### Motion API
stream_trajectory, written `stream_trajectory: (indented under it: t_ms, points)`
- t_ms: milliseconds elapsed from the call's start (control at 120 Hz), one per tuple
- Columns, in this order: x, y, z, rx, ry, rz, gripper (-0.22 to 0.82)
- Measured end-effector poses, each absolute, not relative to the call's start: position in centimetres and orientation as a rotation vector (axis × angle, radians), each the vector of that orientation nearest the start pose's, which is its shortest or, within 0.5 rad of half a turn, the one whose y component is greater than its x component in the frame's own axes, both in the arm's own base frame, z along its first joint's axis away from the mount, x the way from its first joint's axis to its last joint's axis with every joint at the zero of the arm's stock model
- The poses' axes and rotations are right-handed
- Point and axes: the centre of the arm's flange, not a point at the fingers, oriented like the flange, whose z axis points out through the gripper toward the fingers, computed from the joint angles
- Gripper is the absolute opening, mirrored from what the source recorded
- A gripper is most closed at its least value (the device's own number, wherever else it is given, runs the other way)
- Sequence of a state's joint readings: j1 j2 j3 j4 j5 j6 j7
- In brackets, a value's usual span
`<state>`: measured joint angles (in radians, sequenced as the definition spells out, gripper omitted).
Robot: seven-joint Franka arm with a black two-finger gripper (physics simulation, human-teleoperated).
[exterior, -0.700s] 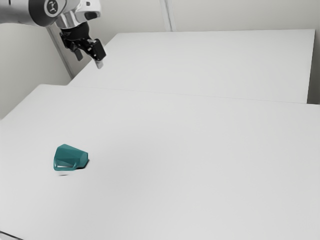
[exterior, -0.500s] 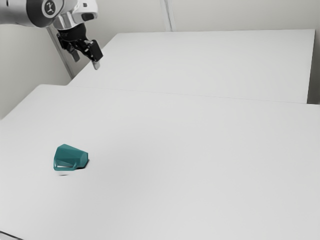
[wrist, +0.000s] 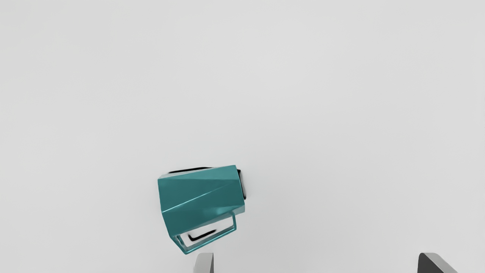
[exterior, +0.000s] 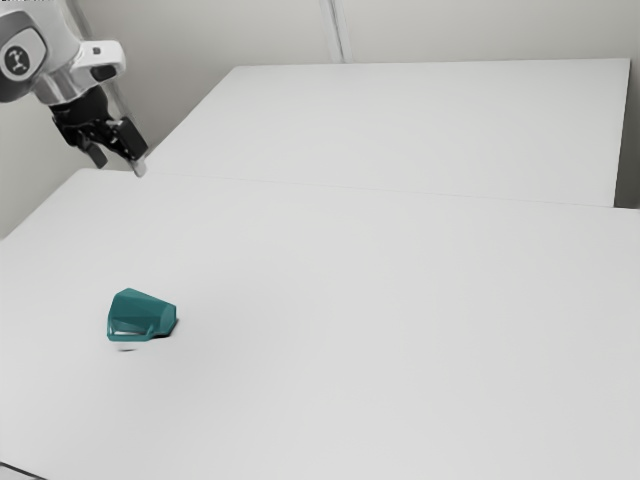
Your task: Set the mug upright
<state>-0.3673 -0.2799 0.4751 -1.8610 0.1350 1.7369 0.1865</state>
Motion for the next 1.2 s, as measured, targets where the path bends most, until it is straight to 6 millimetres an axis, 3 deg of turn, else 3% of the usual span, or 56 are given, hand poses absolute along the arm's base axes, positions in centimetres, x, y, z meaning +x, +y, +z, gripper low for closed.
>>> stream_trajectory:
  t_ms: [175,333,550,692,992,1200]
  points:
    - [44.9,12.2,61.1,-3.161,0.050,-0.192,0.59]
    - [42.5,14.2,58.3,-3.199,-0.047,-0.169,0.59]
    - [37.8,18.4,54.3,-3.302,-0.206,-0.151,0.59]
    - [36.1,21.7,51.6,-3.365,-0.323,-0.119,0.59]
    - [36.3,26.5,45.5,-3.532,-0.392,-0.101,0.58]
    - [37.2,29.1,42.8,-3.636,-0.343,-0.194,0.58]
